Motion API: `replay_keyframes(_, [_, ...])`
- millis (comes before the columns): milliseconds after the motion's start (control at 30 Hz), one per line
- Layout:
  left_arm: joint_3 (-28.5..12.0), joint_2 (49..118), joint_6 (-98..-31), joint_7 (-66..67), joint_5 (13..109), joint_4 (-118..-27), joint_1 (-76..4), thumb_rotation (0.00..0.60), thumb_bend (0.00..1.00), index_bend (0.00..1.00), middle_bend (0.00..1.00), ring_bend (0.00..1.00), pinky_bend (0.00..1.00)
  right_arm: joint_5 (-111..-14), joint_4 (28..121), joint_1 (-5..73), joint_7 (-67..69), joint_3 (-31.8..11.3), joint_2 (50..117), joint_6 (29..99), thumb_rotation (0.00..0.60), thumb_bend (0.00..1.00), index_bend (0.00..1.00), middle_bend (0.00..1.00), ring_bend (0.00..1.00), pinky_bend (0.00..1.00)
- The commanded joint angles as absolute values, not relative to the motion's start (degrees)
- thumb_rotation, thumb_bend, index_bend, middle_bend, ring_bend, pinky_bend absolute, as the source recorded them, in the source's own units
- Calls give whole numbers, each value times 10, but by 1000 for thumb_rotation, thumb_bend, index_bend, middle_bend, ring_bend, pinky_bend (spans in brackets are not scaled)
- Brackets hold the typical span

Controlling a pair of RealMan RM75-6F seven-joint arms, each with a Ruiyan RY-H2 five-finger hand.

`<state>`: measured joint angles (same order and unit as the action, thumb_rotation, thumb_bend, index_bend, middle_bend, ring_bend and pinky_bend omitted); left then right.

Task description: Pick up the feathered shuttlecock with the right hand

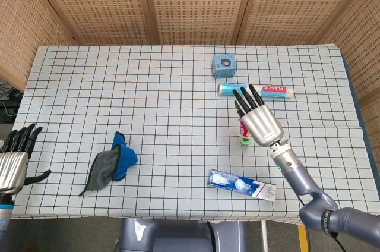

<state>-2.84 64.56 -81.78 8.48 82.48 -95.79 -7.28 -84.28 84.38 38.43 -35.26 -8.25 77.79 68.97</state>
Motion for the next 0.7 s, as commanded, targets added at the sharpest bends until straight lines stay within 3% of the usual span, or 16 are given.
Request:
replay_keyframes(33, [-28, 645, -819, 84, 825, -958, -72, 600, 0, 0, 0, 0, 0, -850, 844, 379, -362, -74, 783, 695, 600, 657, 750, 128, 0, 0])
replay_keyframes(300, [-28, 643, -820, 81, 827, -959, -72, 600, 0, 0, 0, 0, 0, -886, 844, 355, -370, -42, 803, 721, 600, 647, 747, 129, 0, 0])
replay_keyframes(400, [-26, 644, -821, 83, 829, -959, -71, 600, 0, 0, 0, 0, 0, -913, 848, 350, -367, -33, 807, 738, 600, 592, 739, 131, 0, 0])
replay_keyframes(433, [-26, 644, -822, 83, 830, -960, -71, 600, 0, 0, 0, 0, 0, -921, 848, 348, -367, -31, 808, 743, 600, 531, 719, 131, 0, 0])
replay_keyframes(500, [-24, 644, -823, 83, 833, -961, -70, 600, 0, 0, 0, 0, 0, -929, 849, 345, -369, -28, 810, 746, 600, 337, 635, 120, 0, 0])
replay_keyframes(533, [-24, 644, -824, 83, 834, -961, -70, 600, 0, 0, 0, 0, 0, -930, 851, 344, -370, -27, 809, 745, 600, 190, 542, 103, 0, 0])
replay_keyframes(600, [-23, 643, -826, 83, 836, -962, -69, 600, 0, 0, 0, 0, 0, -928, 859, 342, -367, -25, 806, 739, 600, 31, 319, 57, 0, 0])
replay_keyframes(667, [-22, 643, -829, 81, 839, -963, -68, 600, 0, 0, 0, 0, 0, -928, 867, 340, -364, -24, 802, 737, 600, 0, 98, 19, 0, 0])
replay_keyframes(700, [-22, 642, -830, 80, 840, -963, -67, 600, 0, 0, 0, 0, 0, -931, 869, 339, -363, -24, 800, 738, 600, 0, 58, 15, 0, 0])
